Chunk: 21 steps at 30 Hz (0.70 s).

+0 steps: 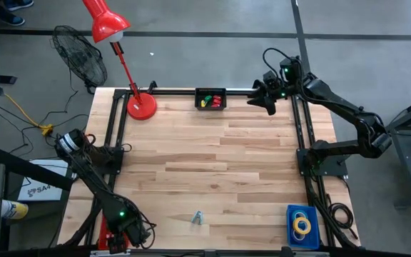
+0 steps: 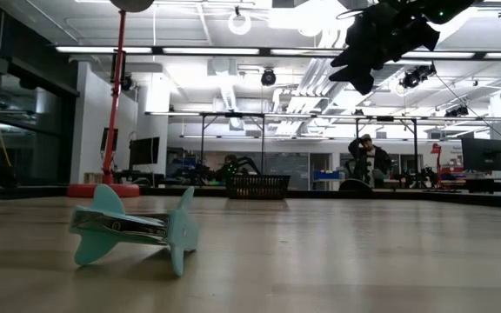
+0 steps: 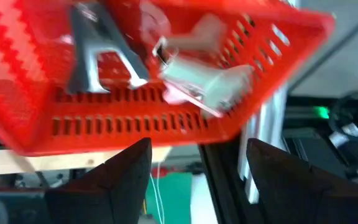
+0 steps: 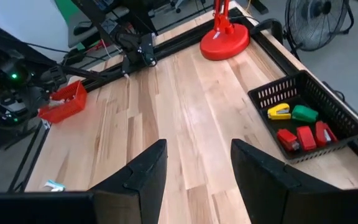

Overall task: Pick and place Stapler, Stapler remover, tape
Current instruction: Put the blue staple remover into the red basket

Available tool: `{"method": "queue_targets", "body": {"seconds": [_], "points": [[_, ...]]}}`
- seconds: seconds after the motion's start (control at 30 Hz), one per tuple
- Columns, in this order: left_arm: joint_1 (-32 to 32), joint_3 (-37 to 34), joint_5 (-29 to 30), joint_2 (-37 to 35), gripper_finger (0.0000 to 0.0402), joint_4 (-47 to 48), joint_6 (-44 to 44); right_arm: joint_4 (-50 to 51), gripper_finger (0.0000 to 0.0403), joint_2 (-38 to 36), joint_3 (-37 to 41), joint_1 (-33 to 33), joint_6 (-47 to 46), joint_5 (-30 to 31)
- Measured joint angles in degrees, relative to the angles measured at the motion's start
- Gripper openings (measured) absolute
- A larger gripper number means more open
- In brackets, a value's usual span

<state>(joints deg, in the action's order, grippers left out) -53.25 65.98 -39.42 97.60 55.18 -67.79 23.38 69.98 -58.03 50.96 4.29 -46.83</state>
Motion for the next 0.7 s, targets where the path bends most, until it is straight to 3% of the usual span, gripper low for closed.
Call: {"method": "queue_targets", "body": {"seconds": [0.33, 0.53, 0.7], "points": [[0.0, 4.21, 6.08, 0.0, 0.026, 11.81, 2.34, 1.35, 0.0169, -5.17, -0.01, 0.0, -4.18, 1.5], [2.45, 9.24, 17.9, 0.0, 0.026, 17.95, 6.24, 4.99, 0.0169, -11.64, -0.01, 0.0, -6.86, 3.55], [8.21, 10.55, 27.85, 0.0, 0.026, 16.52, 9.52, 9.52, 0.0169, -16.35, -0.01, 0.0, -6.72, 3.97]]}}
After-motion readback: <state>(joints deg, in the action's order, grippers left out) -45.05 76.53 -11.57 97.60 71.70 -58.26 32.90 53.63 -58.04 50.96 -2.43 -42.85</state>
